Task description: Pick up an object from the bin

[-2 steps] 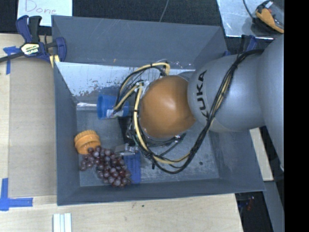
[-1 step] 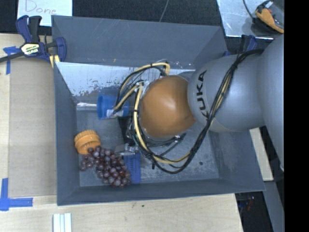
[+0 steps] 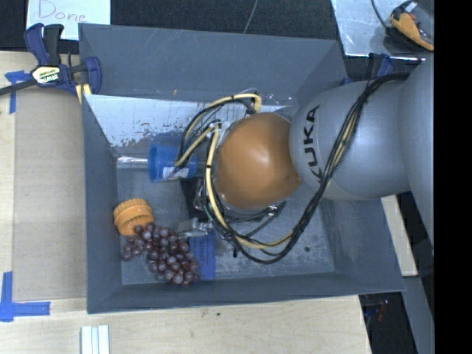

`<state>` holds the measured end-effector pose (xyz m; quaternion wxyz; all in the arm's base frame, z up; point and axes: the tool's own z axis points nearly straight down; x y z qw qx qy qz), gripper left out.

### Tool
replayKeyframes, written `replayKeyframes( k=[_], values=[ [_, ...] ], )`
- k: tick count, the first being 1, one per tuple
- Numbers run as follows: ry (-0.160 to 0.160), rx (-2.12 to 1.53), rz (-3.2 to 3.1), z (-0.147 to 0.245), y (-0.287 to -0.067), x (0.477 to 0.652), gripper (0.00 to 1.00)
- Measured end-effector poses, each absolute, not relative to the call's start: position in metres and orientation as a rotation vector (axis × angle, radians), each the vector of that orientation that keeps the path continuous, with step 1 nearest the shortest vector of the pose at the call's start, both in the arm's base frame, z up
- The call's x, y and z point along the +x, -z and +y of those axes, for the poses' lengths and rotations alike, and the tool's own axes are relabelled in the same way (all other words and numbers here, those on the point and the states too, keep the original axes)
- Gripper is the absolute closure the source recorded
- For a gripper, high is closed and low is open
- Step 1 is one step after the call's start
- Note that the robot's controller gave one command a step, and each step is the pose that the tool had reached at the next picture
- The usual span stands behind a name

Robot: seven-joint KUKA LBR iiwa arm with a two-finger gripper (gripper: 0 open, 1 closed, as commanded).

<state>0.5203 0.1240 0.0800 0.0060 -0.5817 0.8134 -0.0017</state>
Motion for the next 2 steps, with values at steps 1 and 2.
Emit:
replayKeyframes(
  k=[1, 2],
  values=[
    [0.002, -1.822, 2.548, 0.124, -0.106, 0.519, 1.0],
    [0.005, -1.816, 2.546, 0.124, -0.125, 0.521, 1.0]
  ],
)
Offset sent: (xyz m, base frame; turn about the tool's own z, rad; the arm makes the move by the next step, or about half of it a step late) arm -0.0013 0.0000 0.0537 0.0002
